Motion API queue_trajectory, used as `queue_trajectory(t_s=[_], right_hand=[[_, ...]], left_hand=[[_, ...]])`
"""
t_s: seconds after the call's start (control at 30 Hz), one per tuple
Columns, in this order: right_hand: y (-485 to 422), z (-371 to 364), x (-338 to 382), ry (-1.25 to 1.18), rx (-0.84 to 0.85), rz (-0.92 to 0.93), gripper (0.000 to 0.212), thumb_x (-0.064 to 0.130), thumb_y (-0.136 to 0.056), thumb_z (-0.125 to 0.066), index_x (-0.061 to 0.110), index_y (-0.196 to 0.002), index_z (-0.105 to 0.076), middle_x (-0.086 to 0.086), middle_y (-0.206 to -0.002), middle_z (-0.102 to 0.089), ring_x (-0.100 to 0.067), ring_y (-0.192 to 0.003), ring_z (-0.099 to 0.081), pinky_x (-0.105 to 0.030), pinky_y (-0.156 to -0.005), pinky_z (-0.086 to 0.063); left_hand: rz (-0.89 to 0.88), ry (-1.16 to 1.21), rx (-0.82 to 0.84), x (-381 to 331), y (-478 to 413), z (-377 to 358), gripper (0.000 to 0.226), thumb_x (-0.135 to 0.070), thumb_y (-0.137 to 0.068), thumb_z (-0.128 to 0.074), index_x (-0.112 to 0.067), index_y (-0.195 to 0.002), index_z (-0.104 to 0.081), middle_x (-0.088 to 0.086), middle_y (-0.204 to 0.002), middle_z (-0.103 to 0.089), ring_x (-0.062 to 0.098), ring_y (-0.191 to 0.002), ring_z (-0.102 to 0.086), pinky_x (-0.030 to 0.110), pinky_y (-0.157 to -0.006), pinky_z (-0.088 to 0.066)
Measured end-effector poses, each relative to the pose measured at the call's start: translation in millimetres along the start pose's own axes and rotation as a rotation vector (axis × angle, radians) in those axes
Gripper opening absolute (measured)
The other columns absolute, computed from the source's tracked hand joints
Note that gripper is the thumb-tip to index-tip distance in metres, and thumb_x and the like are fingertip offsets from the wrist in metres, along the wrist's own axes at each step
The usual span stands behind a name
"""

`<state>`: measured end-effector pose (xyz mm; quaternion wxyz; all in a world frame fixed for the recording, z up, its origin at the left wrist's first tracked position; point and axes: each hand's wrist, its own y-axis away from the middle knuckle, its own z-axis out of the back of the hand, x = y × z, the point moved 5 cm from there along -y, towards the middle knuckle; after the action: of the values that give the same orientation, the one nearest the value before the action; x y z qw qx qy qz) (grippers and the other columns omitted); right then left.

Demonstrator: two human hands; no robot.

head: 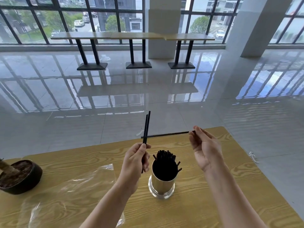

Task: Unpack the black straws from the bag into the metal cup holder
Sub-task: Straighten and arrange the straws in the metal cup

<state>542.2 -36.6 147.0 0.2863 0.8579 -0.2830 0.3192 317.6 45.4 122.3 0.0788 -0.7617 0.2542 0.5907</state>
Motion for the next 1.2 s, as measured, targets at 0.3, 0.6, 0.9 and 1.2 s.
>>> queue_trajectory(t_s=[0.3,0.6,0.9,1.2], right_hand=[[51.7,10.9,-68.4,-0.155,-0.059,-0.212,0.014,-0.010,-0.085,-0.063,-0.005,-0.098,-0.065,-0.026,-0.091,-0.073,-0.031,-0.082,-0.076,-0.026,-0.064,-0.061],[86.4,1.3,-102.2,-0.153,-0.013,-0.234,0.017,-0.010,-0.075,-0.067,-0.004,-0.091,-0.065,-0.026,-0.088,-0.071,-0.035,-0.084,-0.075,-0.030,-0.066,-0.063],[81.9,-4.9,-96.9,0.438,0.126,-0.042,0.011,0.002,-0.080,-0.078,0.012,-0.084,-0.077,-0.015,-0.091,-0.076,-0.029,-0.086,-0.073,-0.033,-0.075,-0.060],[30.5,-75.7,-6.5,1.221,0.427,0.614,0.056,0.057,-0.091,-0.052,0.041,-0.144,-0.042,0.010,-0.134,-0.052,-0.004,-0.125,-0.046,-0.030,-0.098,-0.047]], left_hand=[[-0.036,0.274,-0.026,-9.5,-1.8,-37.2,0.025,-0.021,-0.102,-0.053,-0.003,-0.115,-0.063,0.001,-0.065,-0.048,0.012,-0.048,-0.036,0.026,-0.047,-0.033],[-0.053,0.221,-0.171,-5.6,-8.6,-30.2,0.024,-0.030,-0.101,-0.055,-0.013,-0.085,-0.050,-0.004,-0.057,-0.038,0.012,-0.047,-0.027,0.029,-0.046,-0.028],[0.006,-0.011,-0.150,-0.8,-12.8,-18.9,0.028,-0.028,-0.103,-0.053,-0.005,-0.097,-0.069,-0.004,-0.049,-0.035,0.010,-0.041,-0.029,0.023,-0.040,-0.029],[0.104,-0.193,0.186,9.5,-5.3,-24.0,0.028,-0.018,-0.104,-0.047,-0.002,-0.090,-0.065,0.017,-0.069,-0.068,0.028,-0.059,-0.063,0.039,-0.063,-0.053]])
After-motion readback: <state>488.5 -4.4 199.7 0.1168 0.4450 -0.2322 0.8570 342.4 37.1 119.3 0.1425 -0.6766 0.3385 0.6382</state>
